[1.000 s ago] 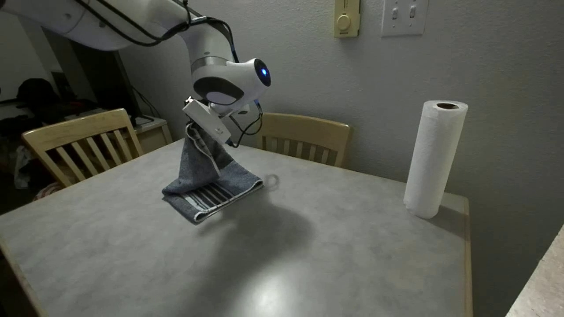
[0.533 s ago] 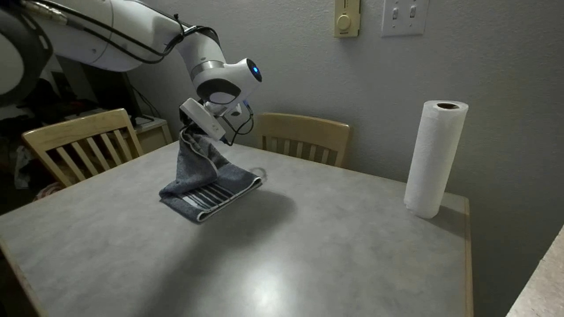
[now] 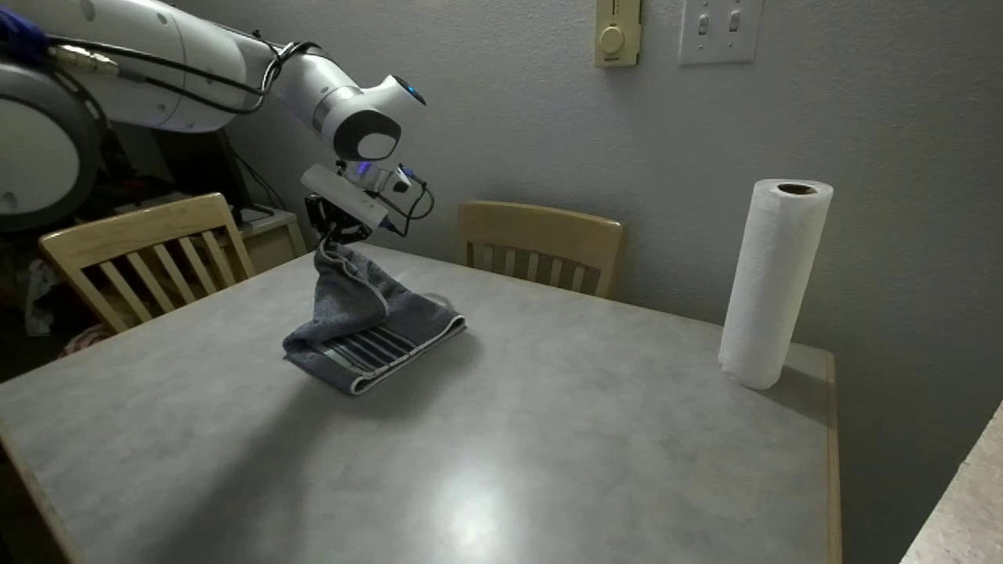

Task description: Unfold the grey towel.

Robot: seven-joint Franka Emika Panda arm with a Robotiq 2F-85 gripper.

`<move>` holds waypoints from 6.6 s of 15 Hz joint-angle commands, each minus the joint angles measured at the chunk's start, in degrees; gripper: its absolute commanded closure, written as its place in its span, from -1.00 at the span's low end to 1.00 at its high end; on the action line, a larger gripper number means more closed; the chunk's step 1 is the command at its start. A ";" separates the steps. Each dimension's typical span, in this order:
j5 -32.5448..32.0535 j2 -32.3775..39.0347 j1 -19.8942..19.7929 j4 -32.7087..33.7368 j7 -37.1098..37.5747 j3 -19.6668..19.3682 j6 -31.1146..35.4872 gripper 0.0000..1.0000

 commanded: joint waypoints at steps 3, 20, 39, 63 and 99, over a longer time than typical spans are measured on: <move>-3.94 2.87 4.14 6.88 2.29 -0.98 -3.69 0.98; -6.52 10.26 8.61 15.45 2.56 0.65 -8.63 -0.87; -16.61 8.46 -1.59 23.26 5.42 -4.47 -7.88 0.24; -14.10 17.64 -9.38 23.19 9.76 -0.36 -8.62 1.00; -33.22 17.09 -7.18 21.91 12.95 -14.82 -8.27 1.00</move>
